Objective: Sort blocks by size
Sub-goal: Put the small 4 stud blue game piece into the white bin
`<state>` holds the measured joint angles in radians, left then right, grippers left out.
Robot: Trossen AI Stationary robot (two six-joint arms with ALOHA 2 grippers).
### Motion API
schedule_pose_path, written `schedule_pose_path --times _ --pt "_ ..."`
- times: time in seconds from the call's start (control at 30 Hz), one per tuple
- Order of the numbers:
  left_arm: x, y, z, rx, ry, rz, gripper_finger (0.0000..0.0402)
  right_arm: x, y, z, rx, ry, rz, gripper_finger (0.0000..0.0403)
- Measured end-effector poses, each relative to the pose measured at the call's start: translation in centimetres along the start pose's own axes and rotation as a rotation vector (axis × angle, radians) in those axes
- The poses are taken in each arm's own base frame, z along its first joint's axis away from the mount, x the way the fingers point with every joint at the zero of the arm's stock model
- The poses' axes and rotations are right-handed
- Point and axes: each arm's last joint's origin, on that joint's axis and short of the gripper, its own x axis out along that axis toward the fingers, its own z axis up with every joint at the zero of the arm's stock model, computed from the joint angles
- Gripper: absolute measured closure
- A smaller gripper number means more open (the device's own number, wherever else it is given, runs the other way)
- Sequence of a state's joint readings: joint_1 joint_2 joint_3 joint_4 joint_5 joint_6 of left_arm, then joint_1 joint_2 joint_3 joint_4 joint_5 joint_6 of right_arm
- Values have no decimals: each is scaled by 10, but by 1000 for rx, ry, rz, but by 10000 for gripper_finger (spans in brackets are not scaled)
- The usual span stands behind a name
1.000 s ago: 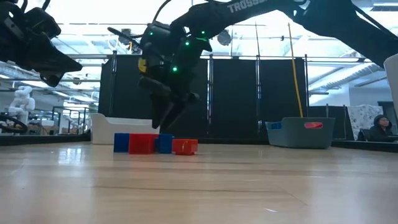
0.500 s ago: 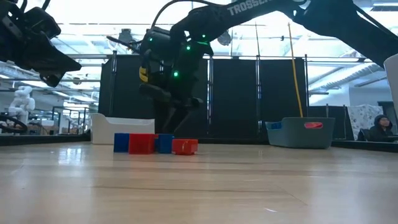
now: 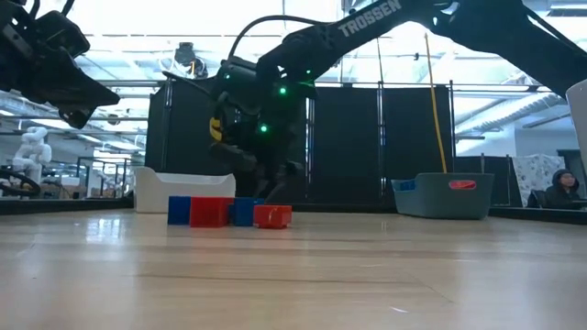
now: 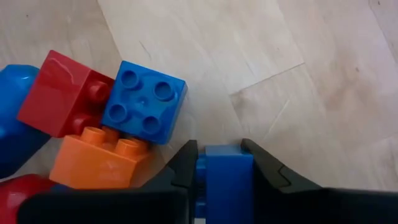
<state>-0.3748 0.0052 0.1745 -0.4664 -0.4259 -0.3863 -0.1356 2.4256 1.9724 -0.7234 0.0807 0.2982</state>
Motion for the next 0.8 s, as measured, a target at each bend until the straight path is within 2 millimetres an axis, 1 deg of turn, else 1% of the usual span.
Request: schedule_pose_path --times 0.17,0.23,0.37,0.43,0.53,0.7,0.8 --pt "0 0 0 0 0 0 400 0 0 1 -2 -11 3 336" --pt "0 0 0 1 0 0 400 -3 -1 7 -2 -28 -1 336" --pt "0 0 0 2 0 0 400 -14 -4 34 19 -216 -10 336" --pt "0 0 0 2 1 0 400 -27 -5 55 45 -379 11 336" --pt "0 0 -1 6 7 3 400 -38 -12 74 89 -563 22 336" --pt "0 1 -2 17 22 9 400 -48 -29 93 158 -784 -57 336" --pt "0 1 -2 17 22 9 400 -52 -44 100 231 -848 -82 336"
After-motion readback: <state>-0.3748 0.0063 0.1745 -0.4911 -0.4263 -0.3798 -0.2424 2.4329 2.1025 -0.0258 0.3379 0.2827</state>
